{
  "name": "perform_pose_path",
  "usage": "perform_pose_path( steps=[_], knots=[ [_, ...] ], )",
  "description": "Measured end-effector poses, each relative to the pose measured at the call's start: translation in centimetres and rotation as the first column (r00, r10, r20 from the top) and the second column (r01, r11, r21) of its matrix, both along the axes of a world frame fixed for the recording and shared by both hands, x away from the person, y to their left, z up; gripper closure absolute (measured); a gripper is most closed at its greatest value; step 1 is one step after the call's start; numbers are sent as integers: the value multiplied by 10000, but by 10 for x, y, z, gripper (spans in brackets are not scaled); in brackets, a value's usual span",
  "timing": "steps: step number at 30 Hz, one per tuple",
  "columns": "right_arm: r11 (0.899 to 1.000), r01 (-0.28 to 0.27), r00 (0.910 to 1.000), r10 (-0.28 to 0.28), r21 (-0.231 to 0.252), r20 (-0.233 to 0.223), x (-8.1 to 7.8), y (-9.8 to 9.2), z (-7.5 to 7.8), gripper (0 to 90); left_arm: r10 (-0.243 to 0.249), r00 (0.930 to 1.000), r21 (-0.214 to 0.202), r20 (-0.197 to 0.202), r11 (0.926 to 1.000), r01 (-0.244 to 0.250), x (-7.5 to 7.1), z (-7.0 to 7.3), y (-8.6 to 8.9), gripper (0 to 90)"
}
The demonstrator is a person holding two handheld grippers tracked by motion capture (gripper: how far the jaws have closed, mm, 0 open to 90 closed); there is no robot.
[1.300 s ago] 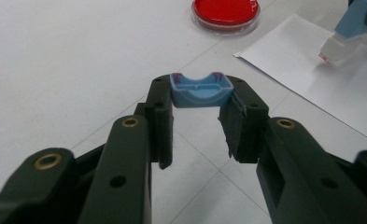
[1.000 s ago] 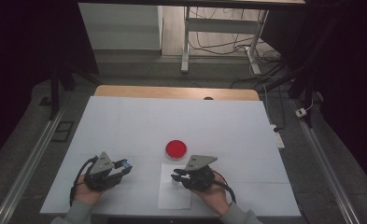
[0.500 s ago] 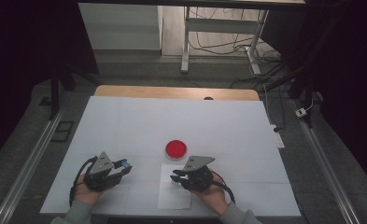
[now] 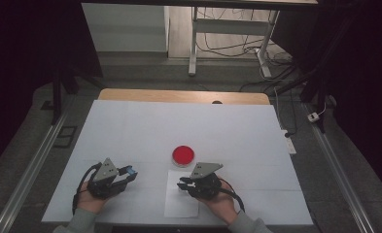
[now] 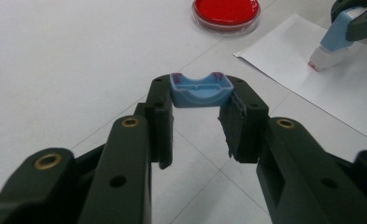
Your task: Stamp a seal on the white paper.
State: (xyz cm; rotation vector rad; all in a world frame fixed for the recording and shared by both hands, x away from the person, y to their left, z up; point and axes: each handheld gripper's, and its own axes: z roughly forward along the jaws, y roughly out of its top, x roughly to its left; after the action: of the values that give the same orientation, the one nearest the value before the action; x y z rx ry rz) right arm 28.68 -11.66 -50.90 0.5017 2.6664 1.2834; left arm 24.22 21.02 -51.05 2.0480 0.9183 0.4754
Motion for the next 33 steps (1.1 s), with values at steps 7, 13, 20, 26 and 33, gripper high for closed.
perform_pose_path(
  steps=[7,13,20,26,33],
  knots=[
    [9999,-24,10000,25,-129,88,-1,1,-1,758,0,10000,6,6,10000,0,0,0,0,654],
    [9998,-40,9999,43,-212,140,-1,2,-1,759,-13,10000,49,-3,10000,13,0,0,0,654],
    [9993,-81,9998,88,-367,186,-1,3,0,760,-12,10000,57,14,10000,12,0,0,-1,654],
    [9992,-54,9998,62,-405,214,-2,3,-1,761,4,10000,19,21,10000,-4,0,0,0,655],
    [9993,-17,9996,27,-374,268,-3,4,-1,761,4,10000,29,37,10000,-4,0,1,0,654]
  ],
)
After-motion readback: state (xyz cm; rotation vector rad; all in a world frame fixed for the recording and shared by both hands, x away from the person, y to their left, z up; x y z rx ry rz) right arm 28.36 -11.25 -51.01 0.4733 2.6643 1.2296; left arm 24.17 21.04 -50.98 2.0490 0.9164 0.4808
